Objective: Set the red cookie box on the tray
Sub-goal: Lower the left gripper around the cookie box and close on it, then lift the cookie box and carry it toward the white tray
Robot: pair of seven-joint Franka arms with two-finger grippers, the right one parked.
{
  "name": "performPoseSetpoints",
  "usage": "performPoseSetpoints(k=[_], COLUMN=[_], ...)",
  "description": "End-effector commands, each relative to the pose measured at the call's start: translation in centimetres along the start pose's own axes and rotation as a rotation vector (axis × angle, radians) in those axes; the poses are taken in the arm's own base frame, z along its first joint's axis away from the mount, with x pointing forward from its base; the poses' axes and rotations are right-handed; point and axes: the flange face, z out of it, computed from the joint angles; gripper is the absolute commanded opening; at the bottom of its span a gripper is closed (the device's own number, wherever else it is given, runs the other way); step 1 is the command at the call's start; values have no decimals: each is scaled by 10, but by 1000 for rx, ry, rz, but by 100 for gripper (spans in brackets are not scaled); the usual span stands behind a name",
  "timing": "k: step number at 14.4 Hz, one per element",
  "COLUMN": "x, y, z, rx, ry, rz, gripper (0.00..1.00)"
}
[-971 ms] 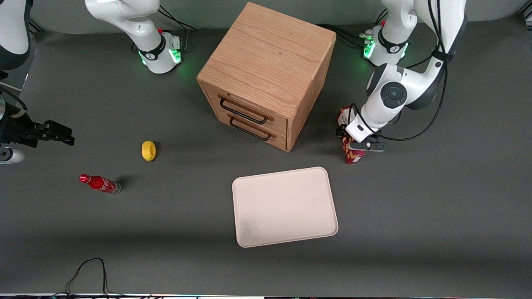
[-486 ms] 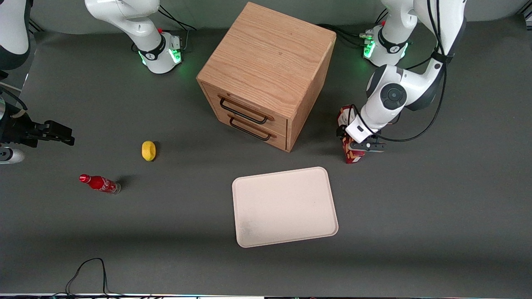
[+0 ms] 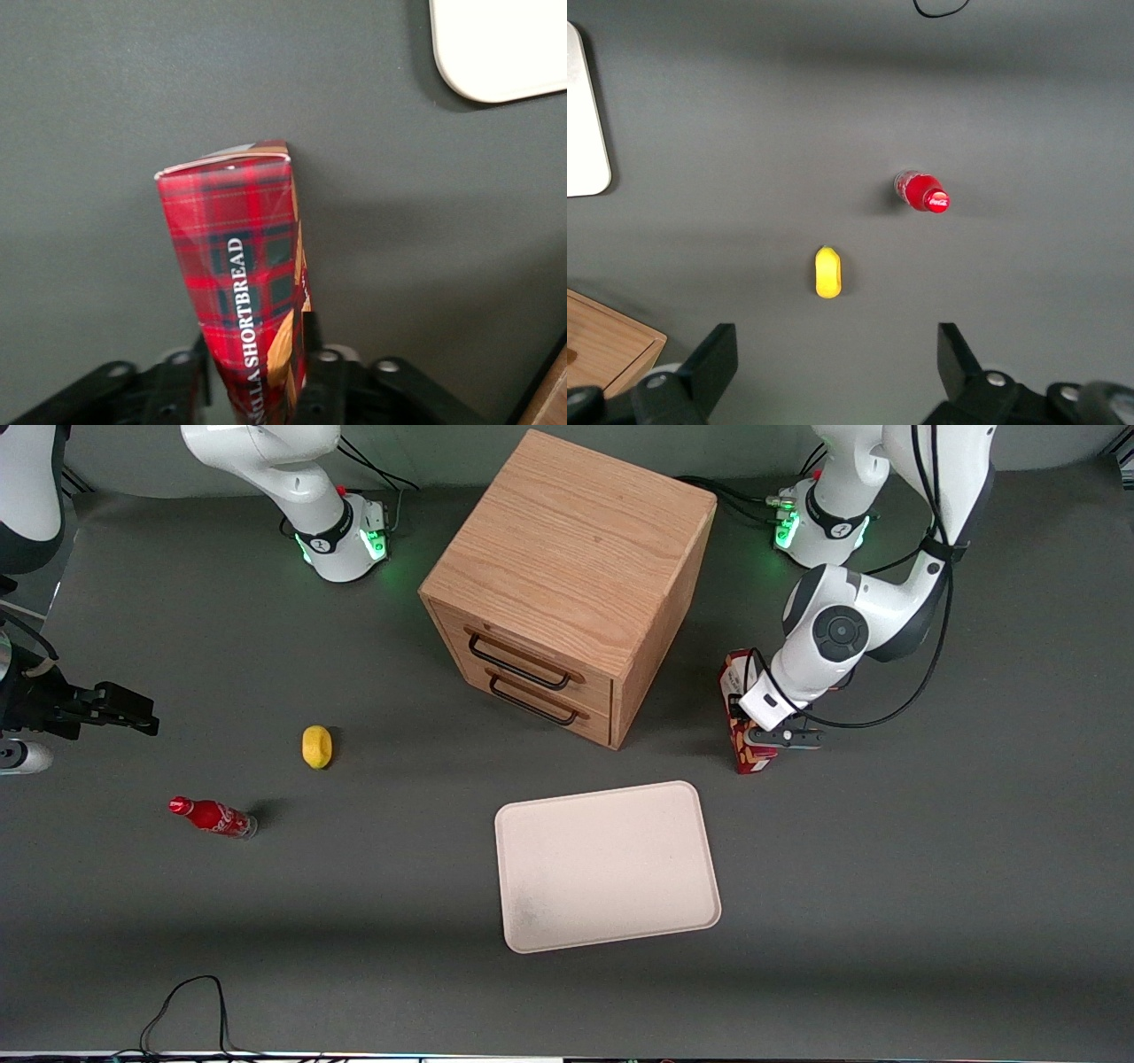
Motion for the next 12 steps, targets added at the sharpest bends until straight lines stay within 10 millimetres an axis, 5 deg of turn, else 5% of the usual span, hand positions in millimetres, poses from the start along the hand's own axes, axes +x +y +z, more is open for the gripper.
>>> performPoseSetpoints(k=[1,8,12], x=[0,9,37], y=[-3,-4,-19], z=[0,-18,-102], rx=[-3,5,43], ry=[3,0,-70], rz=[9,-1,-44], gripper=[0,0,0])
